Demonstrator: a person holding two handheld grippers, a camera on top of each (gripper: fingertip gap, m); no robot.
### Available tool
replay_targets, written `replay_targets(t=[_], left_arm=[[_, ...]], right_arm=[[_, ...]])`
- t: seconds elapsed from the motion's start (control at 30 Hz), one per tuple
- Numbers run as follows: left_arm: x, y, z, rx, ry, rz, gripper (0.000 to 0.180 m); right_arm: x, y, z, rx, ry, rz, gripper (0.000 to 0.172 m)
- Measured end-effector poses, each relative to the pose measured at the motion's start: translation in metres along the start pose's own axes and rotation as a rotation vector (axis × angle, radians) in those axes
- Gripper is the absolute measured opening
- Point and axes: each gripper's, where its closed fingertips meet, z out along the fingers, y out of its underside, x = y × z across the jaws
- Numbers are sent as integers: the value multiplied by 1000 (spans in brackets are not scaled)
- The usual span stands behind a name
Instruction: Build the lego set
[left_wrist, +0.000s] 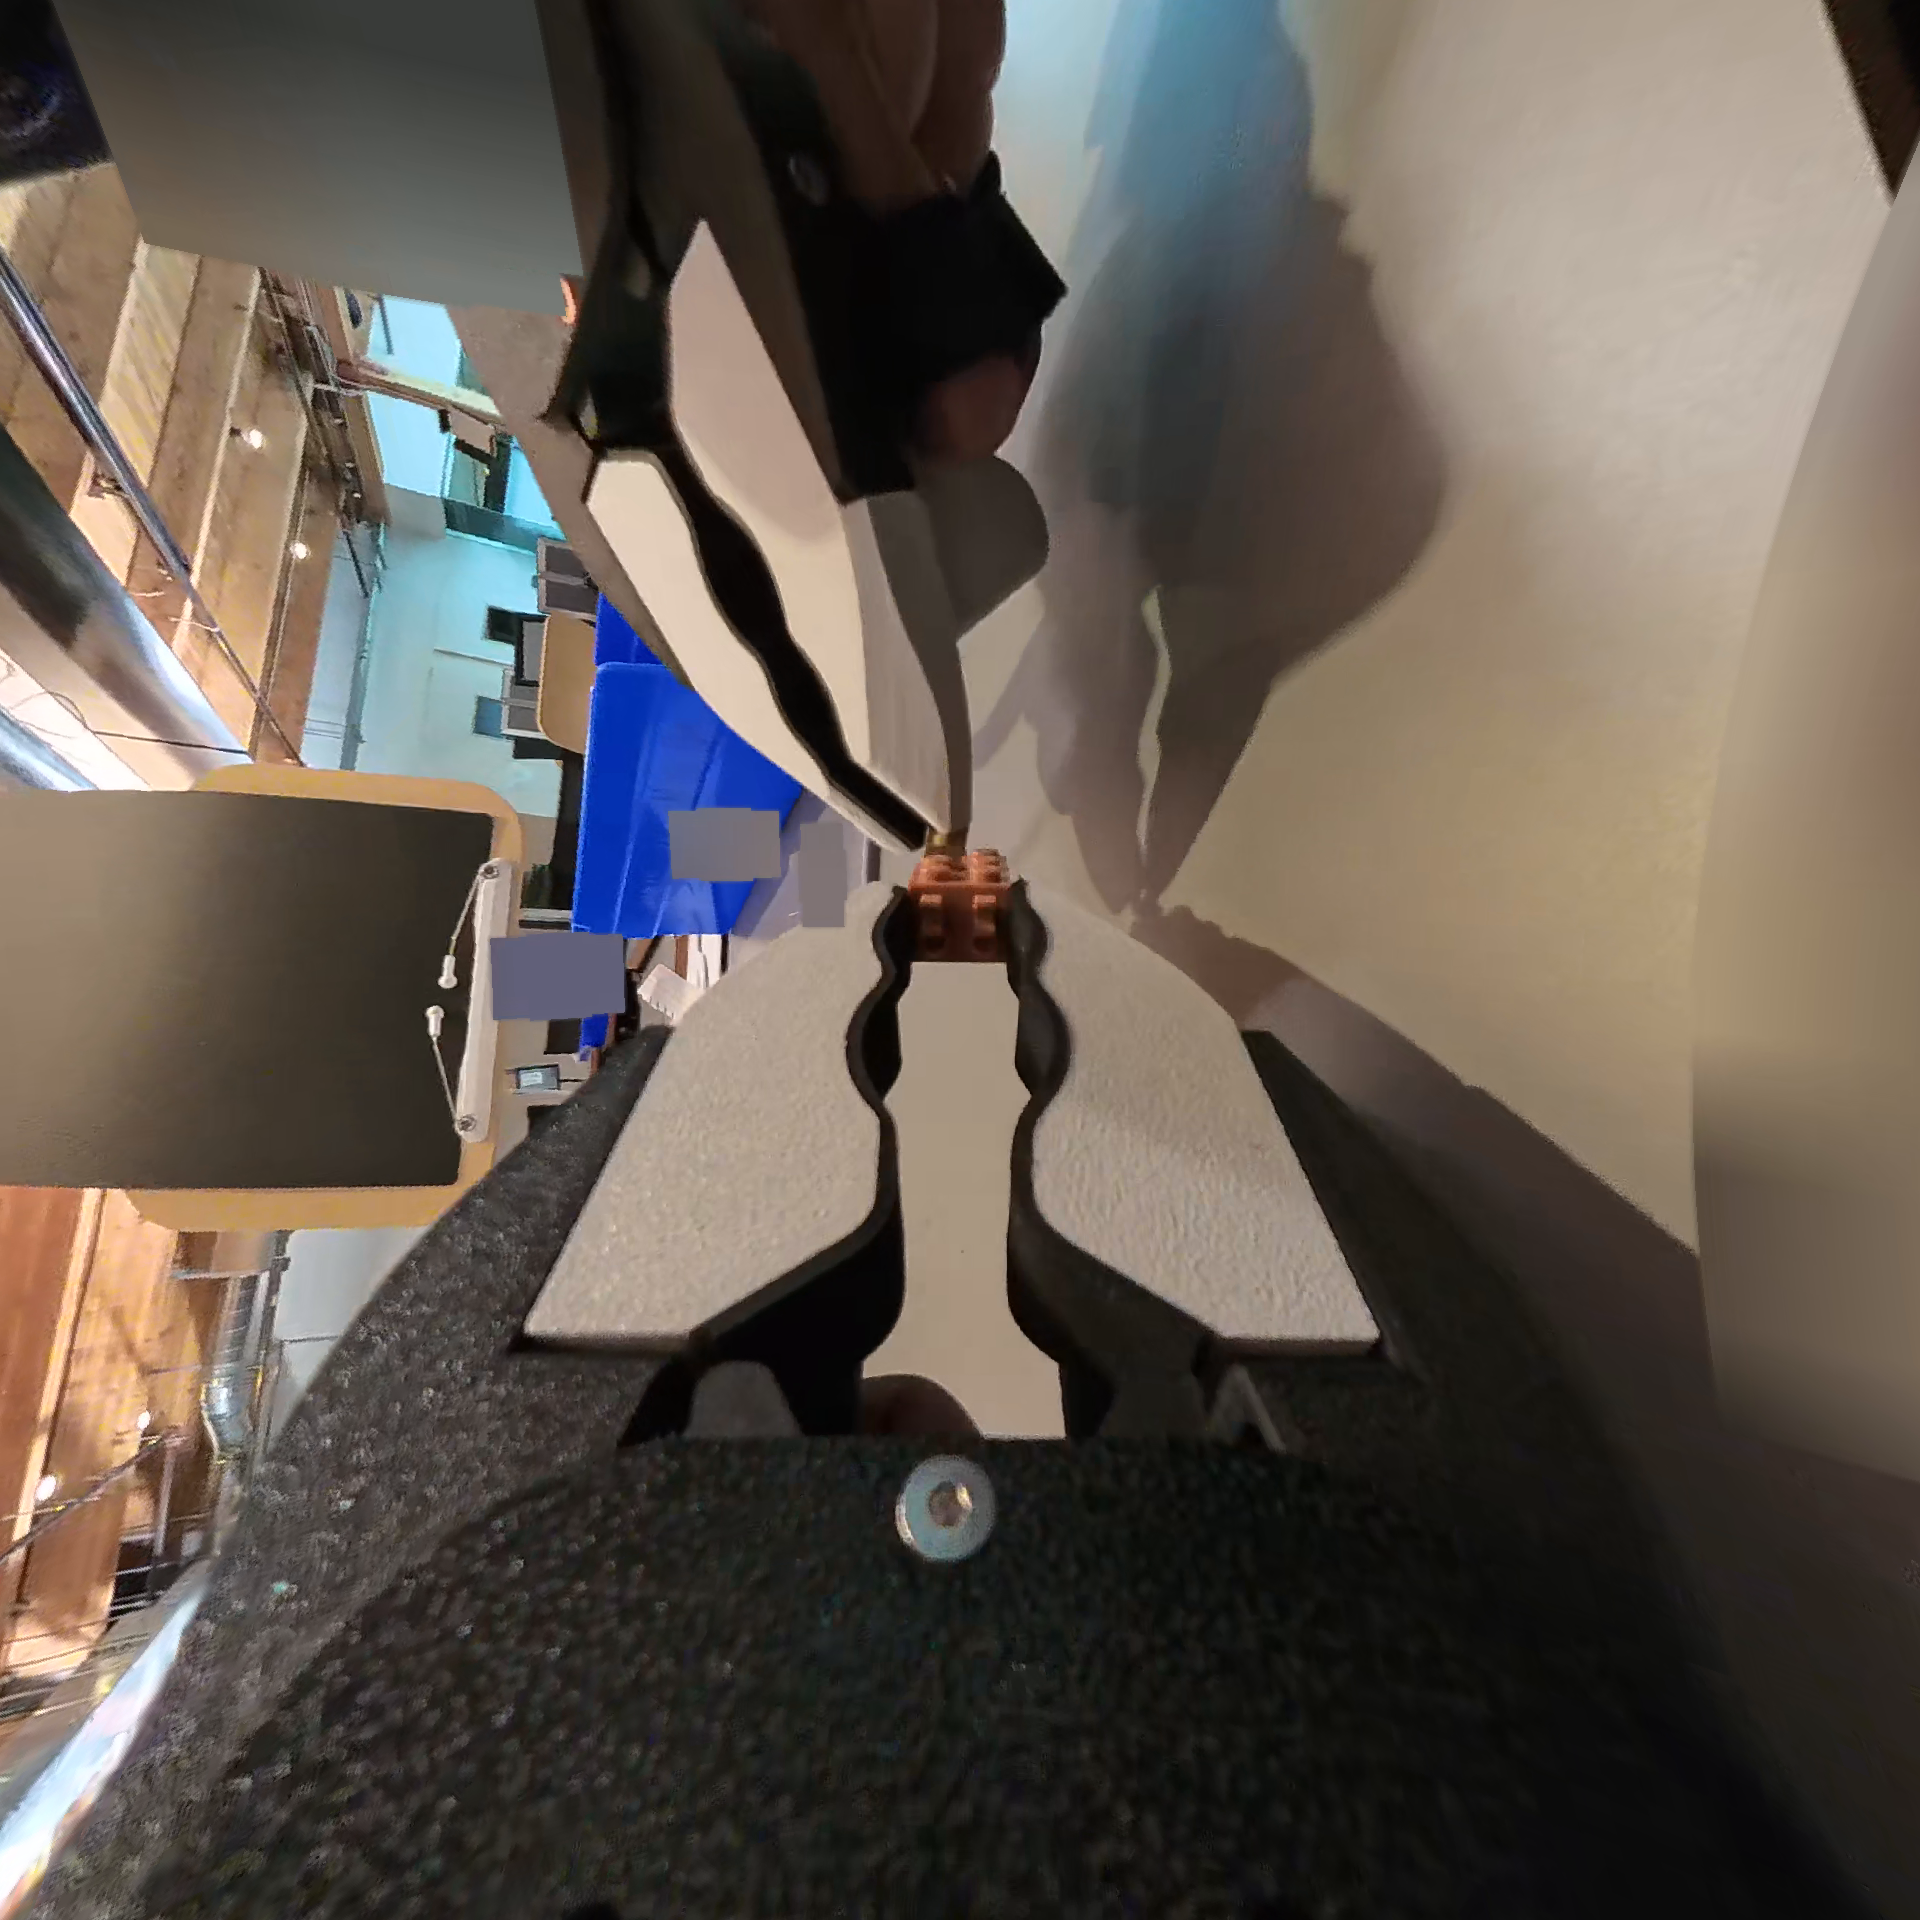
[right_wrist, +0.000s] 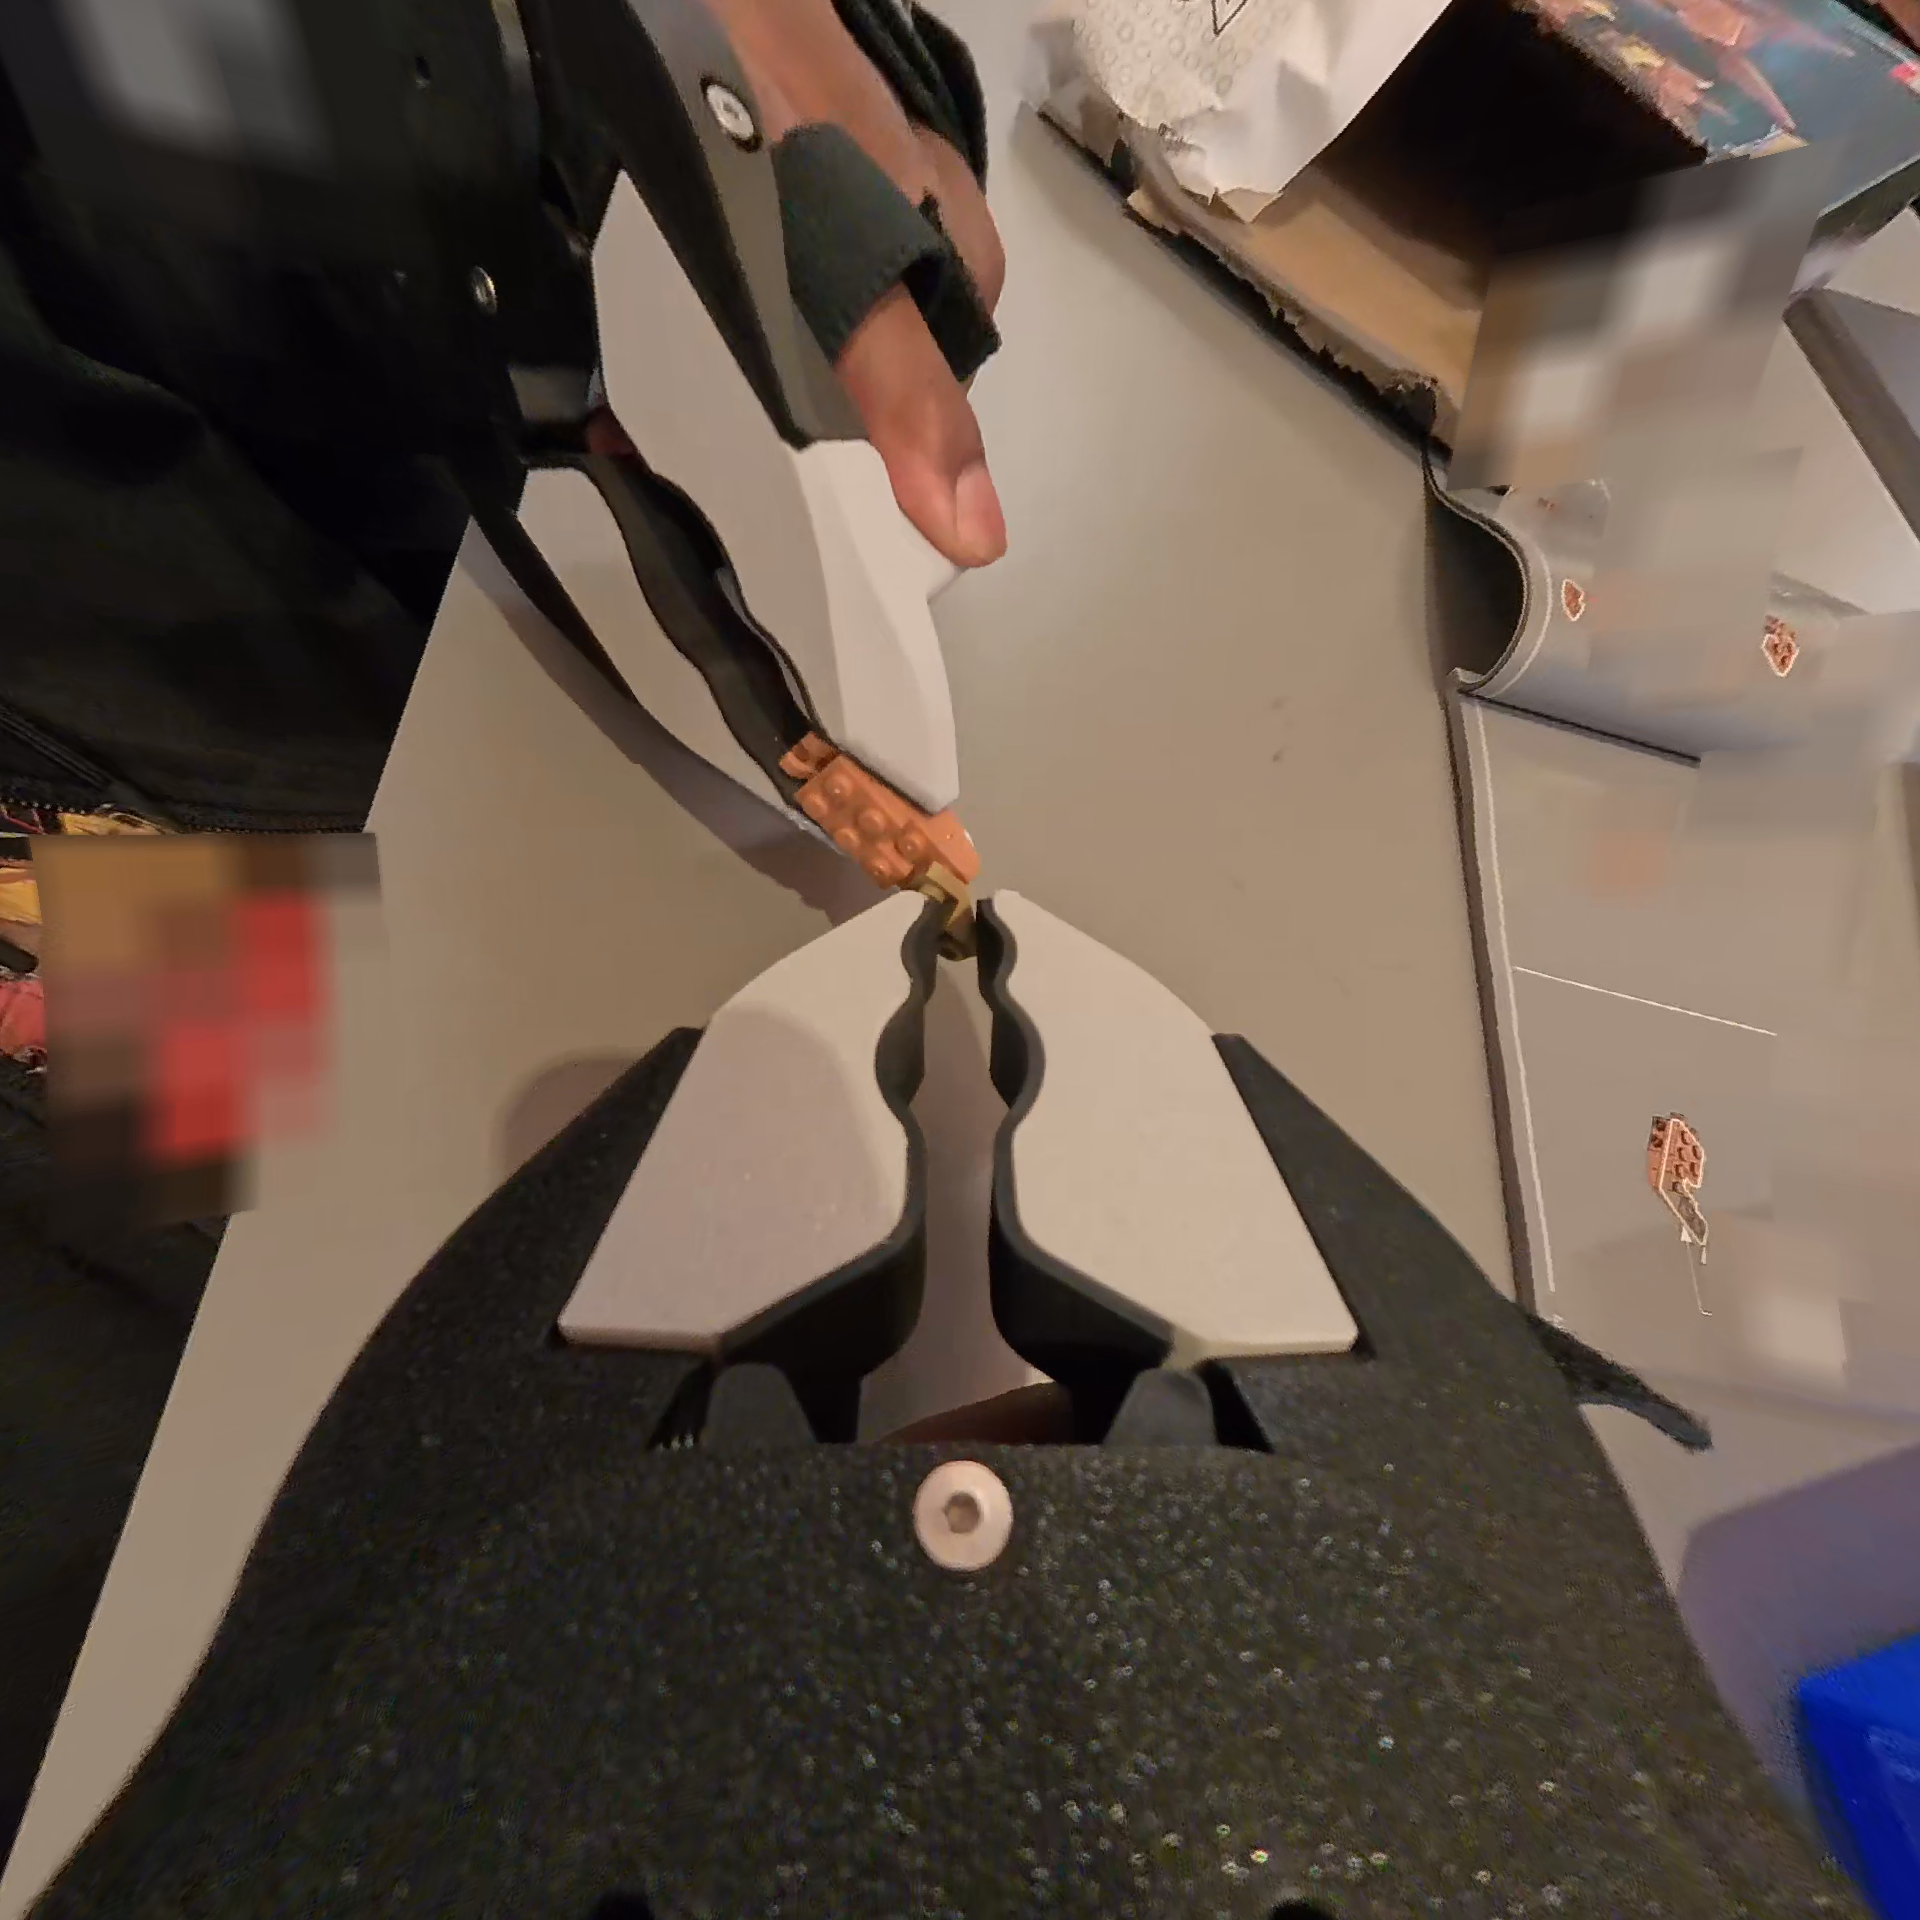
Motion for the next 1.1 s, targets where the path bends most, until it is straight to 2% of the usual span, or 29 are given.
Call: replay_targets(t=[0.23, 0.4, 0.87, 1.1], left_arm=[[-4, -9, -5, 50, -39, 20, 17], [1, -16, -7, 101, -19, 37, 17], [25, -39, -27, 358, 149, 108, 17], [43, -42, -31, 458, 282, 163, 17]], right_arm=[[-1, -5, 0, 40, 6, 20, 8], [-8, -4, 1, 45, -12, -35, 10], [-43, -4, 6, 66, -148, -206, 10], [-55, 4, 13, 16, -186, -277, 14]])
